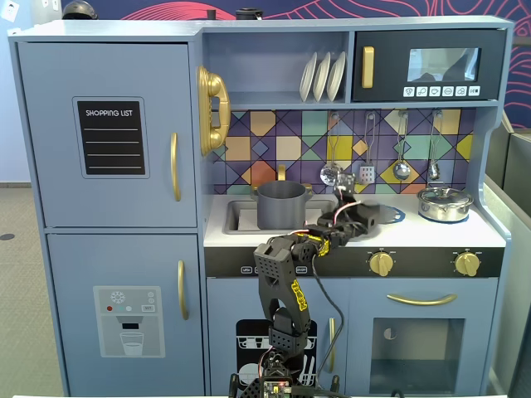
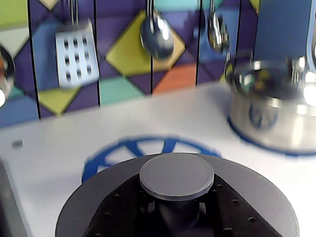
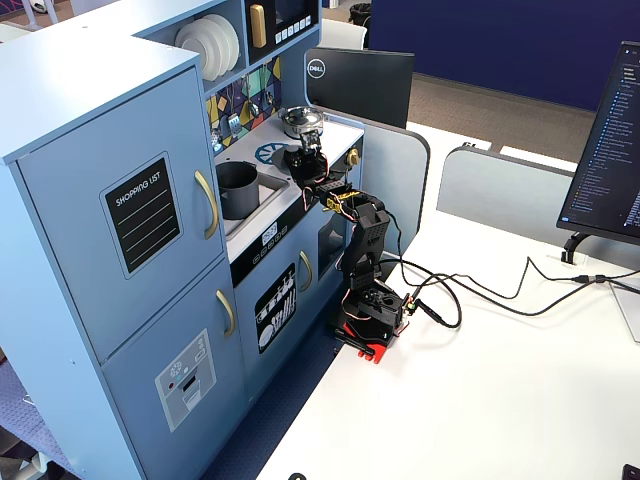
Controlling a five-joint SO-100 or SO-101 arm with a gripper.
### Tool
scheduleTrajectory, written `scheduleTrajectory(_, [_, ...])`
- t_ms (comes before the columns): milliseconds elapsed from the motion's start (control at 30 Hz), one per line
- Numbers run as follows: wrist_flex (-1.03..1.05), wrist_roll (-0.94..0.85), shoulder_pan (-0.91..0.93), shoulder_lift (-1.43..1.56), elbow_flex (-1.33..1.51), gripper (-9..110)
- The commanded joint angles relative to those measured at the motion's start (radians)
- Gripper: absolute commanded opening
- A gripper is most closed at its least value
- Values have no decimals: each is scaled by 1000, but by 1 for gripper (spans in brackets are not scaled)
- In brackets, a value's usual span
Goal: Pick up the lid from the counter and put it on the gray recipient
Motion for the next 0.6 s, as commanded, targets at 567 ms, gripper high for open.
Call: scheduleTrajectory(567, [448, 74, -318, 407, -225, 0])
